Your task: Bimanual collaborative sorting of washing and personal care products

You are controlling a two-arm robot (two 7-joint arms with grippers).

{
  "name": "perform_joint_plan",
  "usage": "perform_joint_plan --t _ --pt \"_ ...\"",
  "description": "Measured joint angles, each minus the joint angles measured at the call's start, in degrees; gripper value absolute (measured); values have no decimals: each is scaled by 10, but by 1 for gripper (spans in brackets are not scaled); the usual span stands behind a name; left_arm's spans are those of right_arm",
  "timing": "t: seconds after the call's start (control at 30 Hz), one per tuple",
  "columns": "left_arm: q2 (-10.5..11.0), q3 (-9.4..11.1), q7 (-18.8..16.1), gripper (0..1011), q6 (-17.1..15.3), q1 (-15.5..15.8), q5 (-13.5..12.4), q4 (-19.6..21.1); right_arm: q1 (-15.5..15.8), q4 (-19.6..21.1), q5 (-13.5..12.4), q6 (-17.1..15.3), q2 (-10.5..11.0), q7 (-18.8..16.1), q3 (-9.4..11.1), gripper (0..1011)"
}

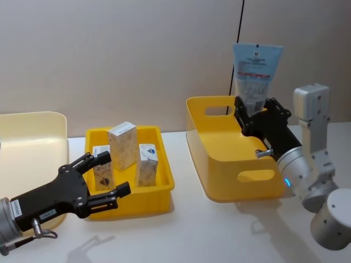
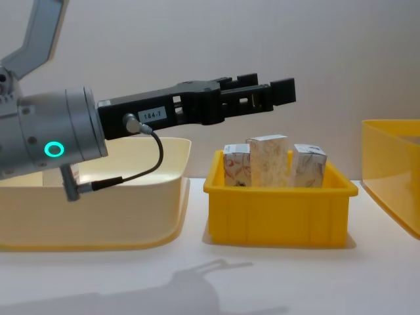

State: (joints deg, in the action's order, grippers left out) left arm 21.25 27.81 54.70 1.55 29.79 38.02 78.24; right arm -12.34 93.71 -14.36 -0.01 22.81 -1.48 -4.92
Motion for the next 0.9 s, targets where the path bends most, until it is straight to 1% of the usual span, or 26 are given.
perform_joint_plan --t 0.17,0.2,0.23,0.4,0.53,0.83,0.9 --pt "0 0 0 1003 0 0 0 0 -9 -11 11 -30 -7 18 1 527" --pt "0 0 0 1003 0 0 0 0 -11 -14 14 -40 -9 22 1 529" --pt "0 0 0 1003 0 0 0 0 -12 -16 15 -43 -10 24 1 529" --pt "0 0 0 1003 0 0 0 0 -20 -28 22 -79 -20 38 0 529" --pt "0 0 0 1003 0 0 0 0 -25 -38 26 -98 -27 45 -3 529" --pt "0 0 0 1003 0 0 0 0 -34 -58 36 -121 -42 60 -8 530" --pt "0 0 0 1003 0 0 0 0 -35 -60 38 -123 -44 61 -9 550"
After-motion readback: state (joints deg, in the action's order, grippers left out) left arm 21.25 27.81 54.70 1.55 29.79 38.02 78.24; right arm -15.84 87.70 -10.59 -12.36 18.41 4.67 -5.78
